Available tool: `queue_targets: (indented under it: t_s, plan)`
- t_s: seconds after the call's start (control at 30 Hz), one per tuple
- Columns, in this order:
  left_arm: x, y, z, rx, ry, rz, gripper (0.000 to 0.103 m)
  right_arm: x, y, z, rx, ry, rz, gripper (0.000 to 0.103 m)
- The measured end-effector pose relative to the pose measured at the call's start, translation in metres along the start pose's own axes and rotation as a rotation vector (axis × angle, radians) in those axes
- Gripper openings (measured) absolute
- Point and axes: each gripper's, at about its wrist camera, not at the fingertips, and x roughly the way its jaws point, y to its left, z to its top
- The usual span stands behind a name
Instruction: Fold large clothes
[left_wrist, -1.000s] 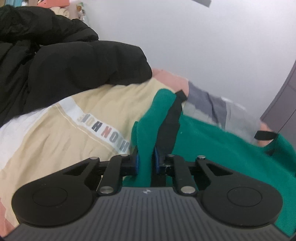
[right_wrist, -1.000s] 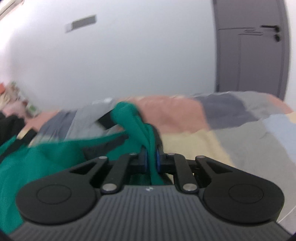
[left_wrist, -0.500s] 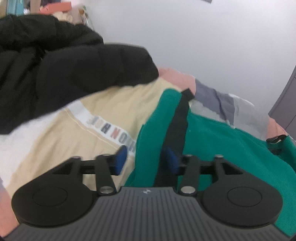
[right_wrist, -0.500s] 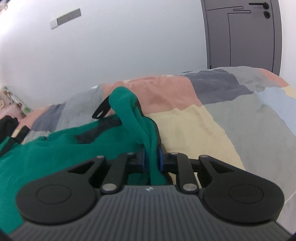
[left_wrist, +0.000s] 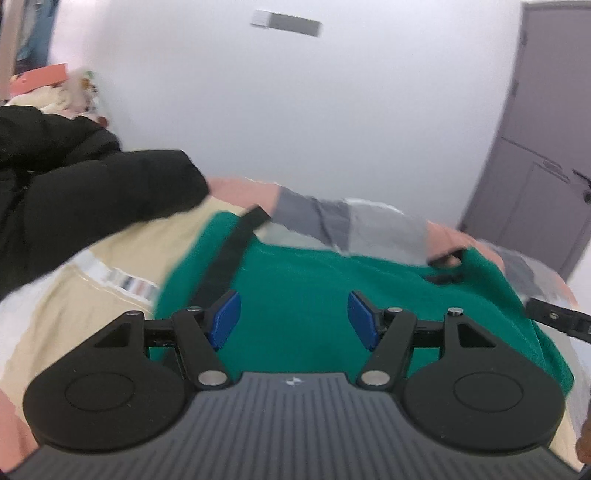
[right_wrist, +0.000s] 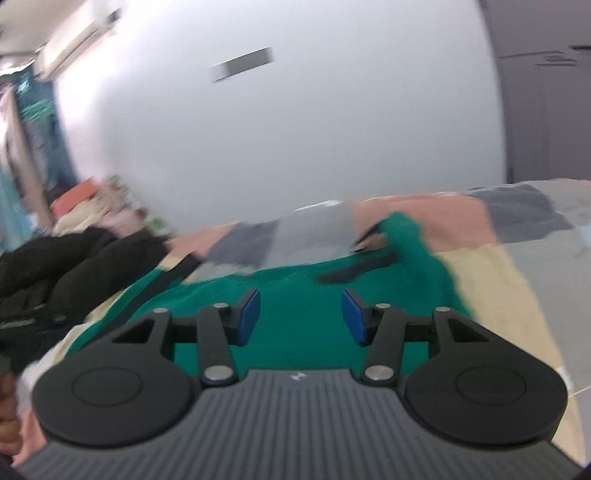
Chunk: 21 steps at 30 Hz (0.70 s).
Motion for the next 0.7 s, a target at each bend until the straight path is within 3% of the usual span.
queue_targets:
  t_s: [0.2,0.3,0.53,0.7]
  plan:
    - [0.034,-0.010,-0.024,0.044,0.140,-0.004,0.069,0.027,0.025,-0.023,-0.086,0.100,0.005,0.048]
    - [0.047,-0.011,-0.033,0.062,0.154,0.001,0.070,0.046,0.025,-0.036,-0.105,0.168,0.012,0.048]
    - [0.058,-0.007,-0.034,0.047,0.178,0.004,0.071,0.059,0.036,-0.052,-0.194,0.160,-0.018,0.048]
    - [0.034,0.001,-0.029,-0.027,0.169,-0.029,0.071,0.035,0.034,-0.055,-0.183,0.120,-0.004,0.048]
